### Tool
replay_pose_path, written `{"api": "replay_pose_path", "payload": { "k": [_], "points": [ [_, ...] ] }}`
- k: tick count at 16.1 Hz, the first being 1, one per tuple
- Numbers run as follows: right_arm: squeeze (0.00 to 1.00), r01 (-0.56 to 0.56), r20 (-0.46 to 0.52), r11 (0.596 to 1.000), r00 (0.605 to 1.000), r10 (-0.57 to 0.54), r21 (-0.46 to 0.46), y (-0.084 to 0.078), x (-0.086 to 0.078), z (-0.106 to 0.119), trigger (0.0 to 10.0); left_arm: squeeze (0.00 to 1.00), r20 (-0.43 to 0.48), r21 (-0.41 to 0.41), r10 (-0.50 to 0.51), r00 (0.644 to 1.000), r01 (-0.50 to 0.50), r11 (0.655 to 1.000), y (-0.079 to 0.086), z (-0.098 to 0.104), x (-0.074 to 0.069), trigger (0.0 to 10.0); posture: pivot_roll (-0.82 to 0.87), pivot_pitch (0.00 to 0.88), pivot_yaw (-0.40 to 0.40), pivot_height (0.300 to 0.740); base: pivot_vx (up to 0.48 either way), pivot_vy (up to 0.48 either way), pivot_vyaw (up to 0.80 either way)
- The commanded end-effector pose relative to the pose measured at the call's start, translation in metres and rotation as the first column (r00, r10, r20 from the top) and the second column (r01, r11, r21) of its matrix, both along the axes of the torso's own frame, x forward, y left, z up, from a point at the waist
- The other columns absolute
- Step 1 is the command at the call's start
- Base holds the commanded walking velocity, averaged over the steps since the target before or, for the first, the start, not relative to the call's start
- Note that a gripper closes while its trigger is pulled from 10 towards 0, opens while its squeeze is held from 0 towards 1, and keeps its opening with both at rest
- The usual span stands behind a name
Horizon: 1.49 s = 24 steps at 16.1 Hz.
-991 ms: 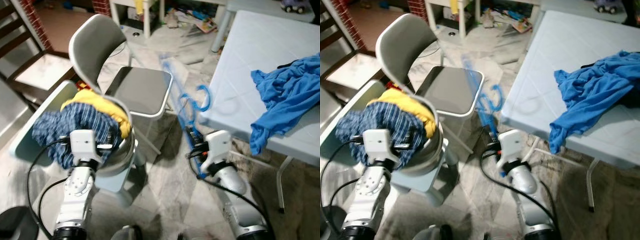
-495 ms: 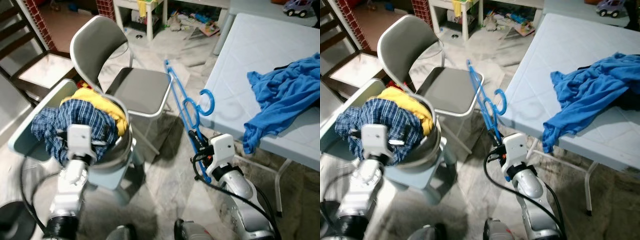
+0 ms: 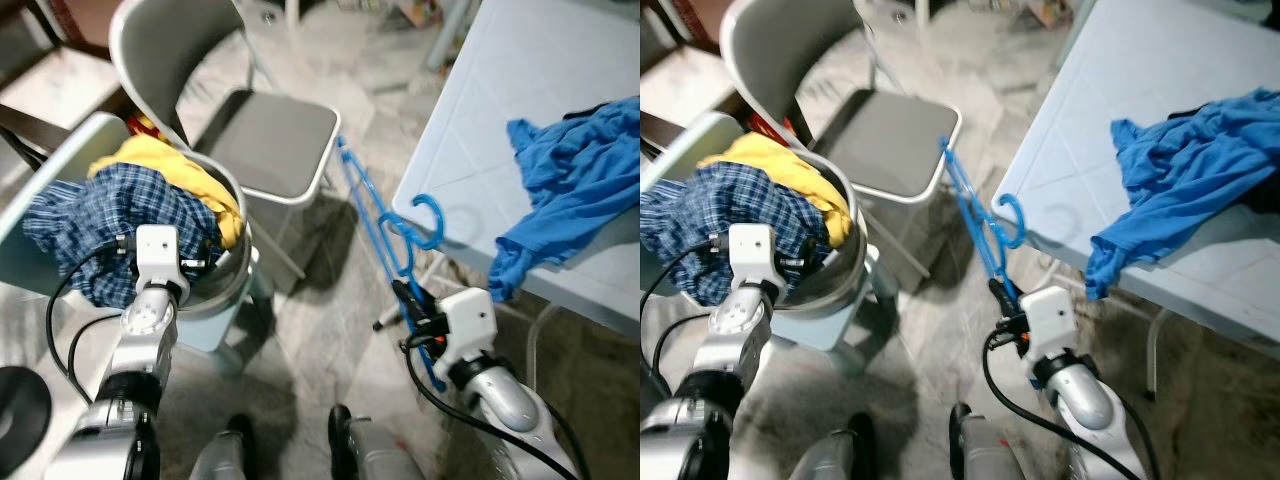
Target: Hang hanger
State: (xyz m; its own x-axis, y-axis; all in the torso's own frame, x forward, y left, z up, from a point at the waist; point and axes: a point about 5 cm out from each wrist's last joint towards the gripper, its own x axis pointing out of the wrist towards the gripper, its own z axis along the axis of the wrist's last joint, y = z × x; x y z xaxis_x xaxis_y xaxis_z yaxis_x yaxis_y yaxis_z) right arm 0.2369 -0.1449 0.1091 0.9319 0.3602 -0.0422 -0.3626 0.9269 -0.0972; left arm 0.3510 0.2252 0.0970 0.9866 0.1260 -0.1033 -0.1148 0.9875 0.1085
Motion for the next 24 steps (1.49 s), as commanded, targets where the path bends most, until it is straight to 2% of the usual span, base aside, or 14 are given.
{"api": "replay_pose_path", "payload": {
  "k": [1, 2, 3, 6, 9, 11, 15, 17, 20, 22, 24],
  "points": [
    [0.00, 0.017, -0.018, 1.000, 1.000, -0.018, -0.016, -0.006, -0.008, 0.000, 10.0, 0.00, -0.030, 0.005, 0.038, 0.999, -0.038, 0.999, 0.009, -0.005, -0.003, 10.0, -0.36, 0.412, -0.102, 0.740, 0.000, 0.000, 0.00],
    [0.00, 0.022, -0.027, 0.999, 0.999, -0.022, -0.024, -0.008, -0.012, 0.000, 10.0, 0.00, -0.027, 0.009, 0.049, 0.998, -0.049, 0.999, 0.012, -0.002, 0.000, 3.6, -0.38, 0.422, -0.112, 0.740, 0.000, 0.000, 0.00],
    [0.00, 0.023, -0.032, 0.999, 0.999, -0.024, -0.026, -0.008, -0.014, 0.001, 10.0, 0.00, -0.028, 0.014, 0.064, 0.998, -0.064, 0.998, 0.016, 0.001, 0.002, 0.0, -0.39, 0.425, -0.117, 0.740, 0.000, 0.000, 0.00],
    [0.00, 0.022, -0.044, 0.999, 0.999, -0.023, -0.033, -0.008, -0.017, 0.003, 10.0, 0.00, 0.020, -0.013, 0.126, 0.992, -0.126, 0.992, 0.028, 0.014, 0.007, 0.0, -0.39, 0.417, -0.113, 0.740, 0.000, 0.000, 0.00],
    [0.00, 0.020, -0.030, 1.000, 0.999, -0.021, -0.023, -0.002, -0.004, 0.005, 10.0, 0.00, 0.149, -0.039, 0.082, 0.985, -0.077, 0.996, 0.021, 0.030, 0.011, 0.0, -0.34, 0.397, -0.093, 0.740, 0.000, 0.000, 0.00],
    [0.00, 0.016, -0.027, 1.000, 1.000, -0.016, -0.016, 0.001, 0.000, 0.005, 10.0, 0.00, 0.199, -0.057, 0.093, 0.976, -0.084, 0.995, 0.025, 0.035, 0.008, 0.0, -0.32, 0.390, -0.090, 0.740, 0.000, 0.000, 0.00],
    [0.00, 0.000, -0.024, 1.000, 1.000, 0.000, -0.012, 0.004, 0.005, 0.006, 10.0, 0.00, 0.236, -0.004, 0.125, 0.964, -0.127, 0.992, 0.030, 0.039, 0.004, 0.0, -0.30, 0.382, -0.090, 0.740, 0.000, 0.000, 0.00],
    [0.00, 0.002, -0.021, 1.000, 1.000, -0.002, -0.015, 0.003, 0.009, 0.006, 10.0, 0.00, 0.281, 0.011, 0.108, 0.954, -0.116, 0.993, 0.022, 0.036, -0.002, 0.0, -0.30, 0.377, -0.087, 0.740, 0.000, 0.000, 0.00],
    [0.00, 0.007, -0.017, 1.000, 1.000, -0.007, -0.013, 0.003, 0.011, 0.006, 10.0, 0.00, 0.314, -0.011, 0.109, 0.943, -0.111, 0.994, 0.014, 0.033, -0.010, 0.0, -0.29, 0.372, -0.083, 0.740, 0.000, 0.000, 0.00],
    [0.00, 0.007, -0.015, 1.000, 1.000, -0.007, -0.010, 0.004, 0.012, 0.005, 10.0, 0.00, 0.331, -0.016, 0.104, 0.938, -0.105, 0.994, 0.010, 0.034, -0.014, 0.0, -0.28, 0.370, -0.079, 0.740, 0.000, 0.000, 0.00],
    [0.00, 0.003, -0.012, 1.000, 1.000, -0.003, -0.006, 0.007, 0.014, 0.005, 10.0, 0.00, 0.368, 0.019, 0.104, 0.924, -0.119, 0.993, 0.009, 0.042, -0.018, 0.0, -0.27, 0.365, -0.077, 0.740, 0.000, 0.000, 0.00]
  ]
}}
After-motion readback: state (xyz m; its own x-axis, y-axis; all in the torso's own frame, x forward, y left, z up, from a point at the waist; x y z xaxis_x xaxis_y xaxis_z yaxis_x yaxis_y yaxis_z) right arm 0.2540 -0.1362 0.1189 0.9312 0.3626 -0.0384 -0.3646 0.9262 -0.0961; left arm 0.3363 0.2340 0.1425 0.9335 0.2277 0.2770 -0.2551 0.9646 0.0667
